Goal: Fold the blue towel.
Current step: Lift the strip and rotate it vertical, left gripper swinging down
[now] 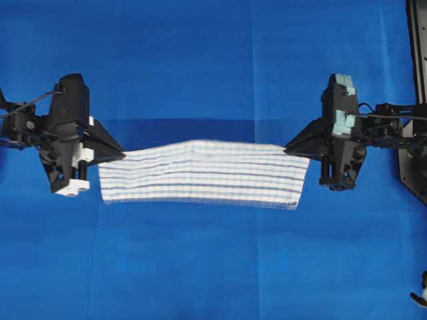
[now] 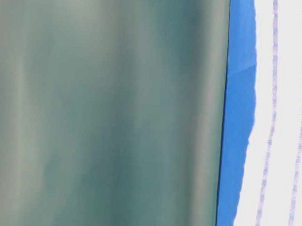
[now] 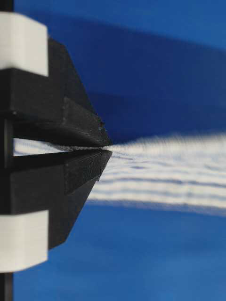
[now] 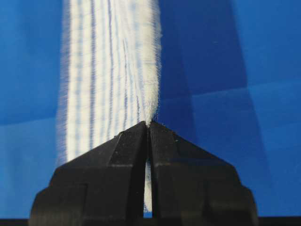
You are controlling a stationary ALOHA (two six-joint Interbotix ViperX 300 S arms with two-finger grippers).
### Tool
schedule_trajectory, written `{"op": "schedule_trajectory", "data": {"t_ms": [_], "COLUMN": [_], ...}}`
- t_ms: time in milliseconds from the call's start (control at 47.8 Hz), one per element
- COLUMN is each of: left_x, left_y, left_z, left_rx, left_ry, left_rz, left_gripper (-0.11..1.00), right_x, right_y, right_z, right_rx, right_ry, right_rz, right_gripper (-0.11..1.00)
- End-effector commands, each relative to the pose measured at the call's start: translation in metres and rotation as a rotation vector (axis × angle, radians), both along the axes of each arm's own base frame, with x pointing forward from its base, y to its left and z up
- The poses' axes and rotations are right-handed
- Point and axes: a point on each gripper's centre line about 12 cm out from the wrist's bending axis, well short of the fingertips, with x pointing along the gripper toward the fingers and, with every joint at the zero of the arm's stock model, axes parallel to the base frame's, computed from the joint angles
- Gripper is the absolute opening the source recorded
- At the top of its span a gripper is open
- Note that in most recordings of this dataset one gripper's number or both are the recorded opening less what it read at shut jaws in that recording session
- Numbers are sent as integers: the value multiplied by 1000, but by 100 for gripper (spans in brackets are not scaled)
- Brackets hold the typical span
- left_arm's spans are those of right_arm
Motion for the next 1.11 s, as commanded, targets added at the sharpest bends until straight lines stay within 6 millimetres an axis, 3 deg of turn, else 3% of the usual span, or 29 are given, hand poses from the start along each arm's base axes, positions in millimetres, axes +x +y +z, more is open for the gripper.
{"op": "schedule_trajectory", "data": {"t_ms": [0,502,815,1087], "left_x": [19,117,173,212], "left_y": [-7,-36,-43,-48], "left_z": [16,35,34,47], "left_rx": [-15,-57,-97,-117], "left_ry": [-79,-149,-177,-246], "left_rz": [-10,-39,-14,-9], "left_gripper": [1,1,1,1], "right_x": [13,51,61,57], "right_y": [-11,-76,-122,-144], "right_z": [13,40,47,50], "right_rx": [-18,-142,-207,-247], "right_ry": [-46,-91,-90,-86], "right_rz": [-28,-139,-219,-256], "right_gripper": [3,3,3,3]}}
